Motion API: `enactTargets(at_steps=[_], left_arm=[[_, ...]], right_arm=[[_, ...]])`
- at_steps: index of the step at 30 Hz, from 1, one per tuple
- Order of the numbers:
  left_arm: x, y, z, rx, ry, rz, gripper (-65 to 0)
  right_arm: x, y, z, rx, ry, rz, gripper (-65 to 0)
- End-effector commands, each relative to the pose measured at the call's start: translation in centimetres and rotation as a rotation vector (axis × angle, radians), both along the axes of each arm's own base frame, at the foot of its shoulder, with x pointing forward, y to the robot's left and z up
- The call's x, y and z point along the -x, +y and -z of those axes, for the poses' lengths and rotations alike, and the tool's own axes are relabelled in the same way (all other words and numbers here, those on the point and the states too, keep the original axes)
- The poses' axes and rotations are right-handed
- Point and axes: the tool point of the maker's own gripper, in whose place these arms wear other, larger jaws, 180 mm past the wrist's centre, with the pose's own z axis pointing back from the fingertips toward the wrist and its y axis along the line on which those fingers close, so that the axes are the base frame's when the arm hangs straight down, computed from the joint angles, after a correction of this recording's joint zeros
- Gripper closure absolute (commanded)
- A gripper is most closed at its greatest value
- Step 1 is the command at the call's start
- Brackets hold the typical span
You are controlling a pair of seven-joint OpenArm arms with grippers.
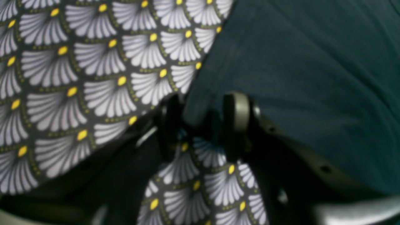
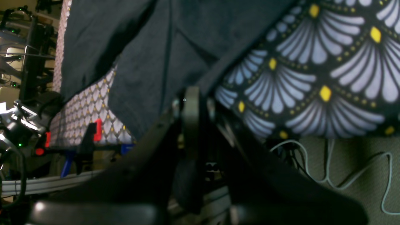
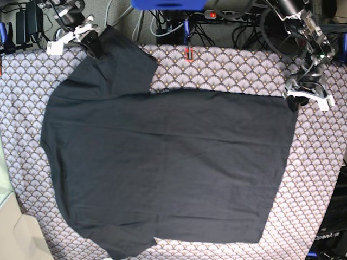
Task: Fold the T-shirt properly
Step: 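Grasp the shirt's shoulder edge with both grippers, then drag the grasped shirt edge with both grippers toward the hem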
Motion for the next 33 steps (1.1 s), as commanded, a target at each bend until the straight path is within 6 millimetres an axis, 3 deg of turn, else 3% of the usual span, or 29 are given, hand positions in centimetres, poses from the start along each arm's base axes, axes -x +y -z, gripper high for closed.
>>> enactTargets(at_steps=[1,4,5,11,17,23,33], left_arm=[[0.1,0.1,0.0,-0.006,0.020,0.013,-20.4],[0.1,0.1,0.0,-0.006,0.025,0.010,-3.1],[0.0,0.1,-0.1,-0.009,0.022,0.010,0.0],[0.4,-0.3,0.0,0.004,0.074,0.040,0.0],[-0.6,-0.7,-3.0,-0.044,0.045,0.072,0.0],[-1.6,-1.2,-4.0,-0.046,0.047,0.091,0.0],[-4.4,-1.4,-5.7,-0.054,-0.005,0.097,0.0]], right_arm=[[0.1,-0.8,-0.2,0.015,0.001,-0.005,-1.9],[0.0,-0.9,-0.2,0.019,0.000,-0.007,-1.9],[0.0,-1.0,-0.3,0.020,-0.001,-0.006,-1.8],[-0.2,-1.5,-0.6,0.036,-0.008,-0.024,-1.3],[-2.5,-1.8,-2.4,0.055,-0.078,-0.057,0.0],[-5.7,-0.8,-5.5,0.062,-0.169,-0.132,0.0],[-13.5,-2.5,-9.2,0.175,-0.239,-0.224,0.0]])
